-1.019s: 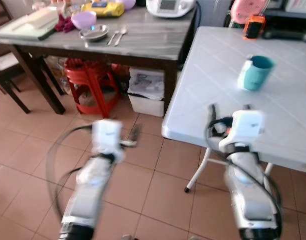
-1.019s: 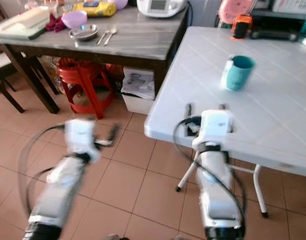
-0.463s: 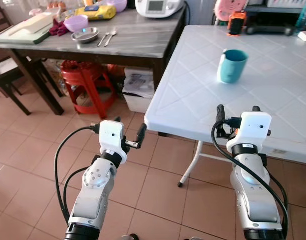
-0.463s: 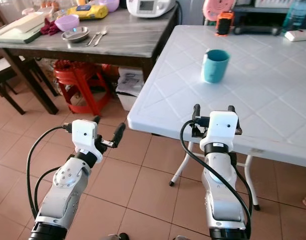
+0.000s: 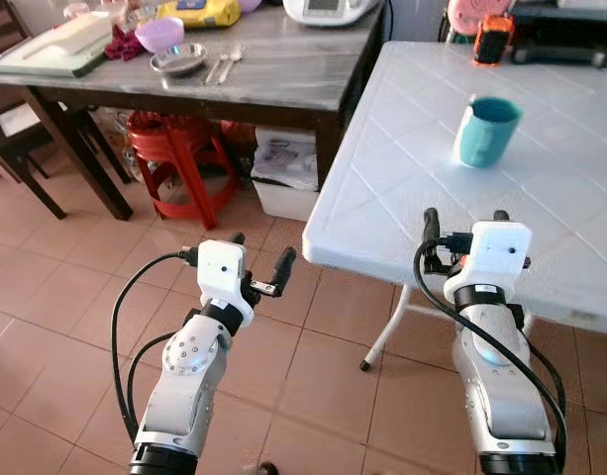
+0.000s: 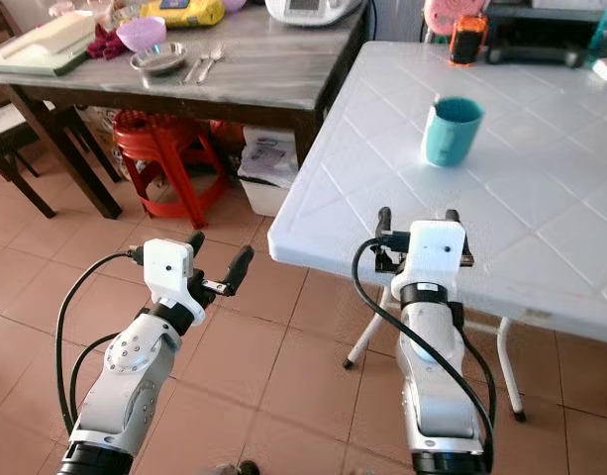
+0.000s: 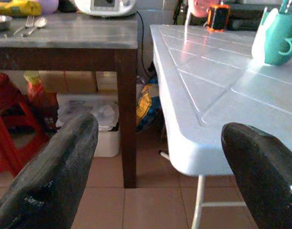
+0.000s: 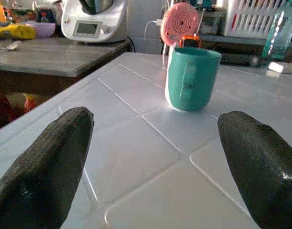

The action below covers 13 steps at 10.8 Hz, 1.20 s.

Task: Setting the table

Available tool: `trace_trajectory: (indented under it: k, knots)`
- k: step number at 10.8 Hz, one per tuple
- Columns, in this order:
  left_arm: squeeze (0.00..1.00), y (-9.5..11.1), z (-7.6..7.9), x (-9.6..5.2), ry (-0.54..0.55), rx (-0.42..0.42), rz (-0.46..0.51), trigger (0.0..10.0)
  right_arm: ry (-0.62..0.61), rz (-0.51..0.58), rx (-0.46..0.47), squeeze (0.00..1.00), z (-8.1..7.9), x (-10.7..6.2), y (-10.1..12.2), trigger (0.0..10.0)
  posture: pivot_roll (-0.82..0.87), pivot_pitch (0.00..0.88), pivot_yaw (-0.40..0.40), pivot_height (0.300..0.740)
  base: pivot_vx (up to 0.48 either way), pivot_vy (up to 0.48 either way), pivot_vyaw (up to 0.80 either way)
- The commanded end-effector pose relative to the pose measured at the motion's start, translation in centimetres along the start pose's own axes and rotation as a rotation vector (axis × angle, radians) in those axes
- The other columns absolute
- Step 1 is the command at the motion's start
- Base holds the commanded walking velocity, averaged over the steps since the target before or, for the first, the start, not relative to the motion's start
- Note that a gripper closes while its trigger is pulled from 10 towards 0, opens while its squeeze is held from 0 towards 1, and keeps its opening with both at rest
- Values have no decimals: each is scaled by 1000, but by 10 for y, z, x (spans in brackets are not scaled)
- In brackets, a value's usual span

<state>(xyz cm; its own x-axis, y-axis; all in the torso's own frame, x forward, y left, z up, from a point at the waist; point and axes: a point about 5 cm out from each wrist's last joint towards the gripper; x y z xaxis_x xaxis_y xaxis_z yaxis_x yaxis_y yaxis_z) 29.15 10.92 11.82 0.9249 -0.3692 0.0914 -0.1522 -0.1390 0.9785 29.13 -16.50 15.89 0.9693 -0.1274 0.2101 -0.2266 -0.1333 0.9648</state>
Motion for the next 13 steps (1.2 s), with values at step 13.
trace_trajectory:
  k: [13]
  knots:
    - [0,-2,8,-6,-98,-18,-13,10000,15,-15,18,0,-10,-2,-4,10000,-7,131,114,740,230,0,-139]
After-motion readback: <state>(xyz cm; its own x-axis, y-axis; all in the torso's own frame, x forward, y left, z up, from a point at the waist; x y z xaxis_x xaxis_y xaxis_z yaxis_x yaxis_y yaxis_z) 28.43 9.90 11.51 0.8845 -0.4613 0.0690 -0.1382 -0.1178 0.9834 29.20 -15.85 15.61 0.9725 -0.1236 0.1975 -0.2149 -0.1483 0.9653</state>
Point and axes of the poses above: a point about 5 cm out from each wrist's last joint towards the gripper, its own x axis pointing out of the wrist towards the gripper, its own y axis along the axis of the wrist's last joint, z = x × y, and after that the axes turned 15 degrees about x, right-handed
